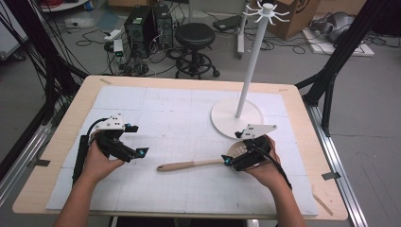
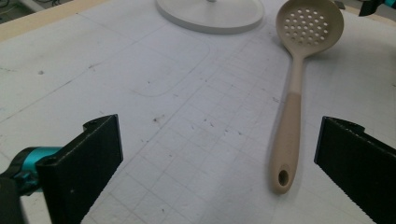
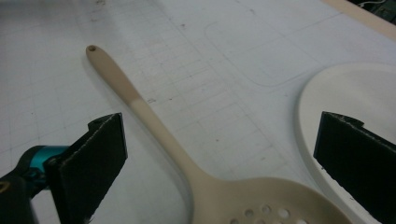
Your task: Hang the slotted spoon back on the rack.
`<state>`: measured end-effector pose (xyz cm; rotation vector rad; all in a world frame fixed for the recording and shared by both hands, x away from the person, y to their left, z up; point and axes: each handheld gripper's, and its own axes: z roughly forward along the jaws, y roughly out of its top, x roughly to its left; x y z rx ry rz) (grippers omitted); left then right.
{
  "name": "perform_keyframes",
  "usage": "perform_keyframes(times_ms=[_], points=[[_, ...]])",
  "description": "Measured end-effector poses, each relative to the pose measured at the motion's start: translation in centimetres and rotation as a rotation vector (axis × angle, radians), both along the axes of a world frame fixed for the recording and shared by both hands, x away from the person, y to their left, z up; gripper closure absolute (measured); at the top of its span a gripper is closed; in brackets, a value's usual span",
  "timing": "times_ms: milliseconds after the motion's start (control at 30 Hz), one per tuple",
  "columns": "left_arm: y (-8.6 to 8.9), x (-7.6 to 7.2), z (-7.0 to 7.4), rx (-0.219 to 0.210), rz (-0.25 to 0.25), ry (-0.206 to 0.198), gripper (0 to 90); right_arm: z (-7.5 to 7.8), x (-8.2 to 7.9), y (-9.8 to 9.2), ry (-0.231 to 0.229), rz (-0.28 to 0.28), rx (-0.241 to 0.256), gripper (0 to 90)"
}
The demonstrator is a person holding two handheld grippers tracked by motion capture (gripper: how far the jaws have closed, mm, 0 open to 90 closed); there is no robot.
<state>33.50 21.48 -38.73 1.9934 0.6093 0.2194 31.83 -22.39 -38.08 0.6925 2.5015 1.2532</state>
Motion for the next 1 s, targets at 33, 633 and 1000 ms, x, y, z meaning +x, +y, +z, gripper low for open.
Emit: perform_keyframes(times_ms=[33,633,1000], points=[[0.0,0.0,0.0,-0.003,-0.006,-0.002,1.7,0.0,0.2,0.5,0.006,0.008,-0.009,1.6],[0.8,-0.7,1.9,-0.057,-0.012,-0.06,1.7,-1.1,2.1,7.2,0.1,0.181,-0.169,19.4],[0.9,-0.7,2.0,-0.053,-0.014,-0.066,1.7,-2.3,2.3,9.8,0.158,0.264,-0.295,36.2]])
